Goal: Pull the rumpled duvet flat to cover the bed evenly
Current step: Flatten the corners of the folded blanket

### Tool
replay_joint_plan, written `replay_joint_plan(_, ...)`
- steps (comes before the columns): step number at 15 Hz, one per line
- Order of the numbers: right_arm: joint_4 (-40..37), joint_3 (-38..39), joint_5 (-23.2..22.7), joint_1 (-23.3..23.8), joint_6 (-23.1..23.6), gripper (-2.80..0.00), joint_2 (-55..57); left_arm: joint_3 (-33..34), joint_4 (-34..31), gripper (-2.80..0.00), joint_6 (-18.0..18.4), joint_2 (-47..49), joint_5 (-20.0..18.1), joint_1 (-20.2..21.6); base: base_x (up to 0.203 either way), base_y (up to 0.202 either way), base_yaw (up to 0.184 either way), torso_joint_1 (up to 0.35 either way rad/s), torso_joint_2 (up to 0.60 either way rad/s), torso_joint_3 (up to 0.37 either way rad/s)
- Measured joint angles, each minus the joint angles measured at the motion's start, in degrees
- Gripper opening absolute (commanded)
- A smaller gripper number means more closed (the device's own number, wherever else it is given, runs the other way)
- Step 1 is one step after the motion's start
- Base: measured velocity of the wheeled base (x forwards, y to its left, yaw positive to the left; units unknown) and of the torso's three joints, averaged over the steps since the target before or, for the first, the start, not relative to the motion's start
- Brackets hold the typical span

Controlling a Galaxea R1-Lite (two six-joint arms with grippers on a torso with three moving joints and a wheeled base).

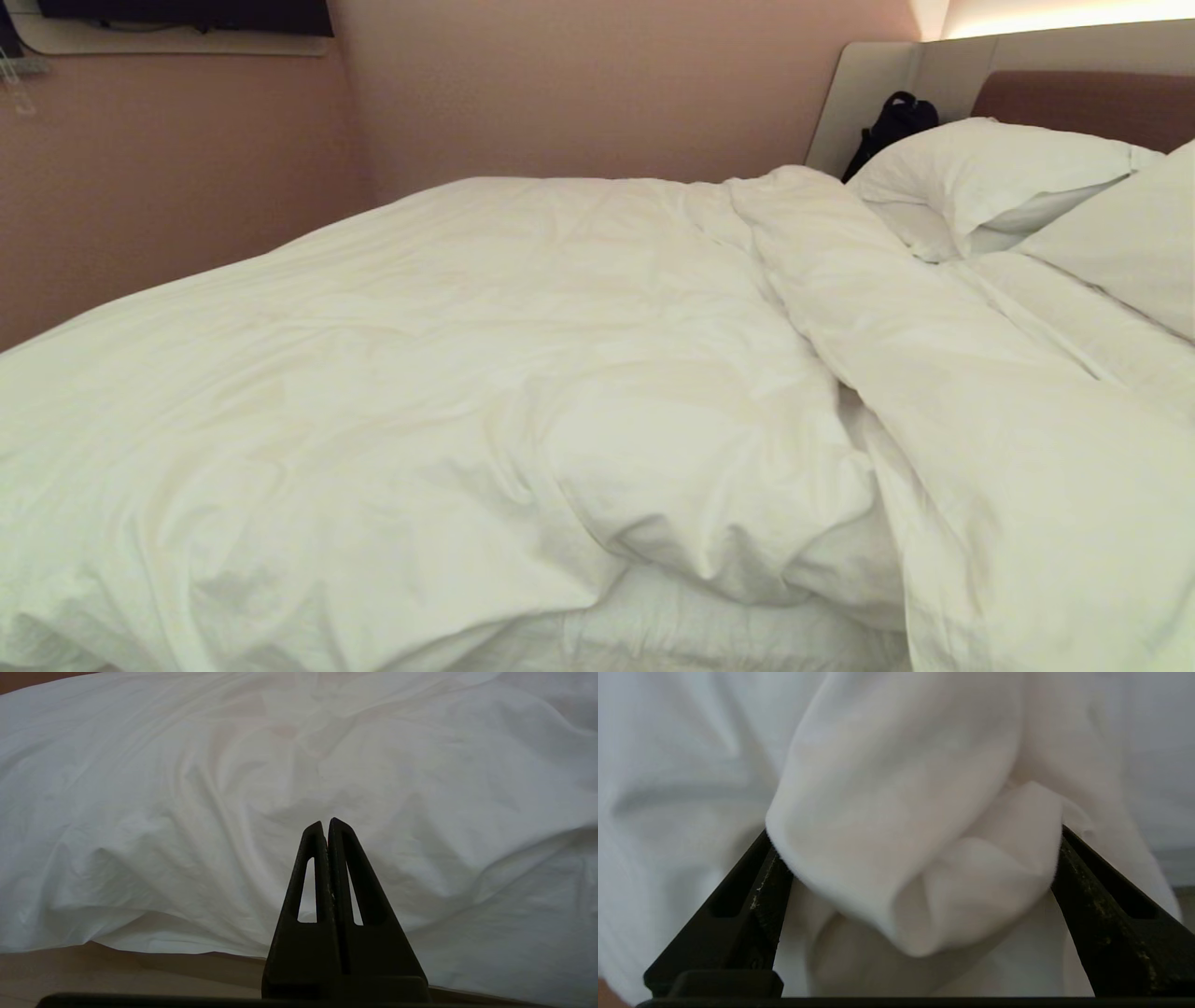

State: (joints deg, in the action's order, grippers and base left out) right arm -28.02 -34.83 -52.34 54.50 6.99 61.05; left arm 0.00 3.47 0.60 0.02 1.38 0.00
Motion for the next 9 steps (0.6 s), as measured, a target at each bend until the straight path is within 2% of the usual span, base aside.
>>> replay_joint_plan(3,-0.3,1.2,-3.8,-2.0,2.0,0.00,0.2,0.0,0.0,-2.80,0.0,0.0,0.0,0.0,0.000,0.000,0.000,0.000,0.00,0.000)
replay_joint_plan(4,-0.4,1.4,-4.8,-2.7,2.2,-2.80,0.2,0.0,0.0,-2.80,0.0,0.0,0.0,0.0,0.000,0.000,0.000,0.000,0.00,0.000)
replay_joint_plan(9,-0.4,1.6,-8.3,-4.5,2.1,-2.80,0.3,0.0,0.0,-2.80,0.0,0.0,0.0,0.0,0.000,0.000,0.000,0.000,0.00,0.000)
